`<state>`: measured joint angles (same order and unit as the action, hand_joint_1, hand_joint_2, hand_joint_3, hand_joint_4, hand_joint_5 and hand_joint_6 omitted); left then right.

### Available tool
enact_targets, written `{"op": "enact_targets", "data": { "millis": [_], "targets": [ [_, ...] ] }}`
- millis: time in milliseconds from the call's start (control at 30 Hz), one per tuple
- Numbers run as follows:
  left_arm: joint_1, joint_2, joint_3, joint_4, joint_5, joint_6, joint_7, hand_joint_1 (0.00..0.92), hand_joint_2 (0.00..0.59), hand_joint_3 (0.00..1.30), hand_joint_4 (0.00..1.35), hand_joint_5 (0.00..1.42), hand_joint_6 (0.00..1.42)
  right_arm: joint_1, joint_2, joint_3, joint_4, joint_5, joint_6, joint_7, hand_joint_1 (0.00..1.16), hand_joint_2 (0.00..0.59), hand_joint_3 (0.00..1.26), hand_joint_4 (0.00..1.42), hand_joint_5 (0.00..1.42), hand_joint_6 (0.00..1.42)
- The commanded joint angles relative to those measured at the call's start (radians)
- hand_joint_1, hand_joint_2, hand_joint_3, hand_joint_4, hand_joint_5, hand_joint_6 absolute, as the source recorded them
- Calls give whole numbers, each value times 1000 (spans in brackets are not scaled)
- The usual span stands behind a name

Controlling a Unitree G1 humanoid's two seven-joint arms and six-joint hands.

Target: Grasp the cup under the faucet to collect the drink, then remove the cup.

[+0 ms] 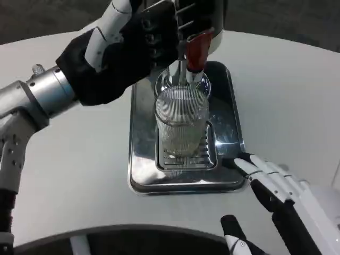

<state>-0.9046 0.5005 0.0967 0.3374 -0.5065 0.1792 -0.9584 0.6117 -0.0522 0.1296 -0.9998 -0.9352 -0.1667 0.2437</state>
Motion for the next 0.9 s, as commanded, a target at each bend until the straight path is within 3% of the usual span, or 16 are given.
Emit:
{"op": "enact_targets", "data": {
  "millis": [33,267,467,700,900],
  "targets": [
    [-19,-19,-8,28,31,-23,-21,0,143,0,0,0,0,13,3,-2,-12,6,1,-12,390,497,175,96,122,130],
    [-7,-28,-17,2,64,-53,-45,0,138,0,0,0,0,18,4,-5,-8,10,1,-15,393,497,175,96,122,131],
    [14,-5,-39,-48,129,-137,-67,0,134,0,0,0,0,15,4,-3,-7,6,2,-13,395,497,175,96,122,131],
    [45,39,-58,-93,206,-261,-73,0,125,0,0,0,0,18,-2,-1,-1,0,-5,-13,397,497,175,96,122,131],
    [67,88,-86,-128,307,-426,-67,0,123,0,0,0,0,18,-11,-2,4,-6,-11,-15,398,497,175,96,122,131]
  ]
}}
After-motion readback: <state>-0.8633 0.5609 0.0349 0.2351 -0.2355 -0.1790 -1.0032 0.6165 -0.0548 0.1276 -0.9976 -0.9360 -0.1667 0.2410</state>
